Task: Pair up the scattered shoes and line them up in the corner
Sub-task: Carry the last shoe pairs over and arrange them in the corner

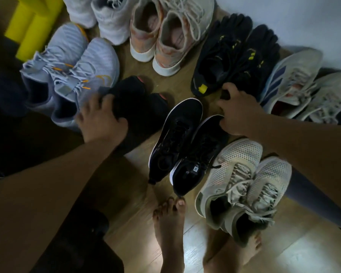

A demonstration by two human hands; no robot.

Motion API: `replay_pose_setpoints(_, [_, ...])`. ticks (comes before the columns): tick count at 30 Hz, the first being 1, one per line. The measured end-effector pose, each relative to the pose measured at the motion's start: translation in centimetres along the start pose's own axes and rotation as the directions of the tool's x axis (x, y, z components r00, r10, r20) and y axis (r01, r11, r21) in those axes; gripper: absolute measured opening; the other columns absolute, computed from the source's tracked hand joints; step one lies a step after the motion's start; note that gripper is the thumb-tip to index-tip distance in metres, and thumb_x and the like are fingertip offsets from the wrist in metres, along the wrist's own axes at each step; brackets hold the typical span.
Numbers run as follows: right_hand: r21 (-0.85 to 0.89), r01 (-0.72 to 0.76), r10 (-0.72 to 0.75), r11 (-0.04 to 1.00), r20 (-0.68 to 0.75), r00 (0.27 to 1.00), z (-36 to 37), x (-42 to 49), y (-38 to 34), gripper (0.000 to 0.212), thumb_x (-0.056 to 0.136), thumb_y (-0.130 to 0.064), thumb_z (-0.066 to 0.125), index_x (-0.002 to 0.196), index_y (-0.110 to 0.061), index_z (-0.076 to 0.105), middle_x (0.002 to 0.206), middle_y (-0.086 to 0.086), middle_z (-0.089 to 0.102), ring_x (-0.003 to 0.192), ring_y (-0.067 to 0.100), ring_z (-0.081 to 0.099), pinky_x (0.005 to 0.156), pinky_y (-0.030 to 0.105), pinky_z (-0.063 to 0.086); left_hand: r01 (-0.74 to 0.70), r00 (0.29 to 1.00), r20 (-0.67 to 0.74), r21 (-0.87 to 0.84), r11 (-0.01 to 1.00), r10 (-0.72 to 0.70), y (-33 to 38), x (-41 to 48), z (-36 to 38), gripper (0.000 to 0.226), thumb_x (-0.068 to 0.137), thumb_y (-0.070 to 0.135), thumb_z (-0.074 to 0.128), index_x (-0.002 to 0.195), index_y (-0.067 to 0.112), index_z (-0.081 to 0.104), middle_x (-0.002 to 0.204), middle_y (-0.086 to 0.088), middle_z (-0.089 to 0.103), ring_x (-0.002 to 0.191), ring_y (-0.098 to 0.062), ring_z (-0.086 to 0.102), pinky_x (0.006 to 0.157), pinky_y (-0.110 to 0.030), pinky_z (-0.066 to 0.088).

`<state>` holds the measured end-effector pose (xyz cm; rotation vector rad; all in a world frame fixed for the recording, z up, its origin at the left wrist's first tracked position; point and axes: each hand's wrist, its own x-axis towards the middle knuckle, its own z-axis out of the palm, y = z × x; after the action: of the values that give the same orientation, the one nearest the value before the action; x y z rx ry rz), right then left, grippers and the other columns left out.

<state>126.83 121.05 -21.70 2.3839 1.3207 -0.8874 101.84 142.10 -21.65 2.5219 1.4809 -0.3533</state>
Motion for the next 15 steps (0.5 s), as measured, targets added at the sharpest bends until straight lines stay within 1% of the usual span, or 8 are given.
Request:
replay_pose_setpoints(1, [-0.006, 0.011, -0.011, 1.0, 0.008, 1.0, 0.2, 0.3, 0.4, 0.052, 0.082, -0.031, 0.067, 0.131, -0.025, 0.05, 0.155, 0.01, 0.01, 0.124, 0.044, 0.038, 0.104, 0.049, 0.037, 0.119, 0.991, 0.065, -0.02, 0.993, -0.117, -1.0, 1.3, 0.1, 0.064, 0.079, 0.036, 0.058, 0.139, 0.023, 0.042, 0.15, -0.009, 0.035, 0.13, -0.042, 0.034, 0.104, -0.055, 0.03])
replay_pose_setpoints(2, [0.022, 0.027, -0.027, 0.999, -0.01, 1.0, 0.3, 0.4, 0.4, 0.049, 0.082, -0.029, 0.066, 0.129, -0.024, 0.051, 0.154, 0.01, 0.012, 0.122, 0.044, 0.039, 0.104, 0.051, 0.038, 0.164, 0.975, 0.156, -0.037, 0.986, -0.157, -1.7, 2.3, 0.1, 0.069, 0.079, 0.042, 0.059, 0.142, 0.024, 0.04, 0.152, -0.007, 0.033, 0.133, -0.041, 0.032, 0.107, -0.054, 0.03])
replay_pose_setpoints(4, [0.116, 0.016, -0.008, 0.993, -0.075, 0.997, 0.3, 0.5, -0.1, 0.053, 0.085, -0.027, 0.064, 0.134, -0.023, 0.045, 0.151, 0.01, 0.022, 0.122, 0.045, 0.04, 0.101, 0.054, 0.04, 0.129, 0.932, 0.353, -0.096, 0.987, -0.087, -1.8, 3.2, 0.2, 0.072, 0.077, 0.05, 0.058, 0.143, 0.025, 0.041, 0.15, -0.009, 0.04, 0.136, -0.033, 0.037, 0.112, -0.044, 0.03])
replay_pose_setpoints(6, [0.116, -0.019, 0.039, 0.993, -0.168, 0.985, 0.3, 0.4, -1.3, 0.06, 0.084, -0.027, 0.064, 0.139, -0.023, 0.039, 0.148, 0.013, 0.028, 0.127, 0.044, 0.035, 0.101, 0.057, 0.037, 0.143, 0.873, 0.487, -0.196, 0.97, -0.03, -0.2, 2.7, 0.6, 0.065, 0.083, 0.039, 0.066, 0.142, 0.024, 0.045, 0.146, -0.01, 0.047, 0.134, -0.028, 0.043, 0.111, -0.033, 0.03])
replay_pose_setpoints(9, [-0.061, 0.106, -0.12, 0.992, -0.334, 0.935, 0.8, -0.2, -4.7, 0.077, 0.072, -0.027, 0.072, 0.143, -0.021, 0.04, 0.15, 0.017, 0.034, 0.137, 0.042, 0.029, 0.106, 0.063, 0.028, 0.219, 0.873, 0.487, -0.364, 0.905, -0.015, 0.4, 2.2, 0.6, 0.067, 0.082, 0.028, 0.072, 0.143, 0.022, 0.046, 0.144, -0.006, 0.051, 0.132, -0.022, 0.046, 0.11, -0.028, 0.033])
replay_pose_setpoints(11, [-0.098, 0.238, -0.258, 0.966, -0.346, 0.902, 0.7, -0.1, -7.4, 0.088, 0.067, -0.027, 0.073, 0.147, -0.025, 0.036, 0.153, 0.016, 0.032, 0.142, 0.039, 0.026, 0.109, 0.062, 0.026, 0.238, 0.894, 0.448, -0.421, 0.875, -0.028, -0.4, 2.2, 0.2, 0.068, 0.08, 0.026, 0.073, 0.142, 0.022, 0.047, 0.141, -0.005, 0.054, 0.13, -0.02, 0.049, 0.111, -0.03, 0.035])
replay_pose_setpoints(13, [-0.058, 0.313, -0.315, 0.948, -0.319, 0.894, 0.1, 0.1, -10.0, 0.091, 0.07, -0.026, 0.07, 0.151, -0.028, 0.029, 0.156, 0.013, 0.028, 0.144, 0.037, 0.022, 0.112, 0.057, 0.028, 0.246, 0.897, 0.44, -0.438, 0.865, -0.033, -1.2, 2.2, -0.5, 0.066, 0.081, 0.025, 0.073, 0.141, 0.022, 0.048, 0.139, -0.004, 0.055, 0.127, -0.019, 0.051, 0.111, -0.031, 0.037])
replay_pose_setpoints(15, [0.0, 0.323, -0.318, 0.946, -0.172, 0.932, -0.2, 0.1, -12.1, 0.092, 0.078, -0.028, 0.066, 0.154, -0.034, 0.015, 0.161, 0.009, 0.012, 0.148, 0.035, 0.01, 0.114, 0.055, 0.025, 0.254, 0.88, 0.475, -0.454, 0.854, -0.009, -1.7, 1.7, -1.1, 0.066, 0.08, 0.026, 0.073, 0.141, 0.026, 0.048, 0.14, -0.003, 0.054, 0.127, -0.019, 0.051, 0.111, -0.032, 0.038])
